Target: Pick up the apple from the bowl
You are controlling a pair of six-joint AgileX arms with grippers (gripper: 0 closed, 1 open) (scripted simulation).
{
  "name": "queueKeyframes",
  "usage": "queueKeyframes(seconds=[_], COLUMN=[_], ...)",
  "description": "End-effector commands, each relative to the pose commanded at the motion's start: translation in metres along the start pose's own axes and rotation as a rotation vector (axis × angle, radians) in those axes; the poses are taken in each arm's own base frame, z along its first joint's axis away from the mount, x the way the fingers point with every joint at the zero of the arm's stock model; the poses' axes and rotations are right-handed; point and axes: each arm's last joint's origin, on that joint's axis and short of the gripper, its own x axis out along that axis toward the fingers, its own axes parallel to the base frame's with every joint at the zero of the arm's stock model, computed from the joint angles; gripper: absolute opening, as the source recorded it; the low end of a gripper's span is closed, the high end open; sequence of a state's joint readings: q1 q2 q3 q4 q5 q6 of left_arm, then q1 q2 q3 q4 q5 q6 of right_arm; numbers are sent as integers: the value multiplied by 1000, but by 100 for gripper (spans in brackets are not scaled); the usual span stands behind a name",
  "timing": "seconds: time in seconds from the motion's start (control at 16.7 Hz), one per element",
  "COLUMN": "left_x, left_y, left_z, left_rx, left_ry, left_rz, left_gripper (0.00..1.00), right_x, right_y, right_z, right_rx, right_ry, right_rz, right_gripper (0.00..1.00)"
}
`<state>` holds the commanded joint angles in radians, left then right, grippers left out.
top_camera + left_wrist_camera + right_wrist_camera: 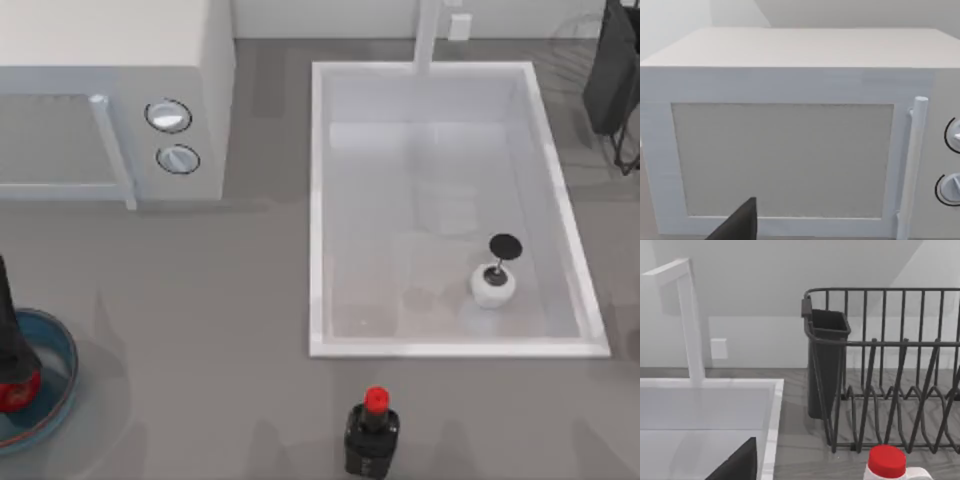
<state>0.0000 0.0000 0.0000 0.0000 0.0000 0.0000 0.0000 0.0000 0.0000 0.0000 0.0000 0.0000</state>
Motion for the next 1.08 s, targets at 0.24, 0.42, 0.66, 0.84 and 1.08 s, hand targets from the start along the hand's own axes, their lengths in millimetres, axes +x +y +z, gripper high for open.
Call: queueKeyframes(seconds=[0.24,0.42,0.66,0.84,1.08], left_x=[0,0,0,0,2], left_y=[0,0,0,0,0], left_z=[0,0,0,0,14], left_rx=[0,0,0,0,-2], left_ry=[0,0,0,1,111], left_rz=[0,0,0,0,-4], left_gripper=[100,100,100,100,100], right_x=[0,0,0,0,0], right_y=[0,0,0,0,0], right_z=[0,0,0,0,0], right_rx=[0,0,0,0,0], right_ry=[0,0,0,0,0], right_rz=[0,0,0,0,0], right_gripper=[100,100,100,100,100])
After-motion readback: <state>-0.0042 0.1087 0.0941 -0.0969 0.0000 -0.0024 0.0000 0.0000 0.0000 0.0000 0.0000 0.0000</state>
